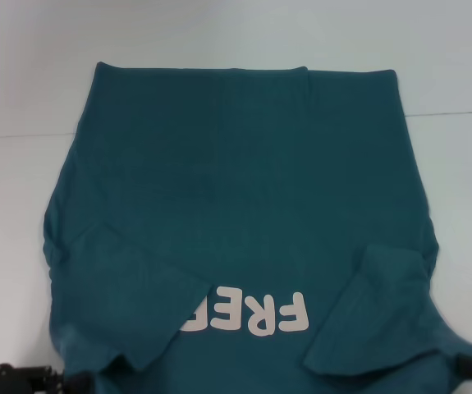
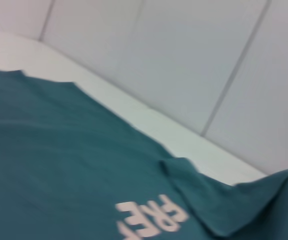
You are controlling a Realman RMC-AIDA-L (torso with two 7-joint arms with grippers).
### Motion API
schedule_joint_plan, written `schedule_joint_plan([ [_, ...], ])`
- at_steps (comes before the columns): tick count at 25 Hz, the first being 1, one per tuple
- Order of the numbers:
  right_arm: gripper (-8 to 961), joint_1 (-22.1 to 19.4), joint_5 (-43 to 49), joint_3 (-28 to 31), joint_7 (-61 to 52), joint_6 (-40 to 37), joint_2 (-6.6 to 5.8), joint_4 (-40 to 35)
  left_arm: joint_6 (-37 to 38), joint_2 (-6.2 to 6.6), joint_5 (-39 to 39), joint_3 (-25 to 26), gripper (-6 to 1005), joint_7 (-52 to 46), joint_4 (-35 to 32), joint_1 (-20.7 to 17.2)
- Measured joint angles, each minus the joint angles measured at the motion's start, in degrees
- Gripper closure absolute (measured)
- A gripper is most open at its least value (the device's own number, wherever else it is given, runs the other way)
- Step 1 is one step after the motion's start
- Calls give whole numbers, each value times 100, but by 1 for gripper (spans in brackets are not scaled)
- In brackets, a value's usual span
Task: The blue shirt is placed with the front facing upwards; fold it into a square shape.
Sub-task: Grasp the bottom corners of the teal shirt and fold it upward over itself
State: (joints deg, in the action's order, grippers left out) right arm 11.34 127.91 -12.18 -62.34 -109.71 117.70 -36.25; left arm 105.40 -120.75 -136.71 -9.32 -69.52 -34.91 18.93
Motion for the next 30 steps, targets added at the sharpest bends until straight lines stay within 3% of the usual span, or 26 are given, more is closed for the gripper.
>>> schedule_joint_plan([
  [6, 921, 226, -1, 299, -113, 502, 53, 163, -913, 86, 108, 4, 947, -86, 551, 336],
  [13, 921, 365, -44, 416, -117, 1138, 99, 454, -1571, 76, 626, 25, 948, -95, 837, 528],
  [18, 921, 490, -77, 579, -70, 1366, 112, 634, -1783, 15, 905, 26, 948, -52, 857, 598],
  [30, 921, 682, -786, 639, -128, 1861, 118, 717, -2248, 19, 1657, 28, 947, -54, 901, 666],
])
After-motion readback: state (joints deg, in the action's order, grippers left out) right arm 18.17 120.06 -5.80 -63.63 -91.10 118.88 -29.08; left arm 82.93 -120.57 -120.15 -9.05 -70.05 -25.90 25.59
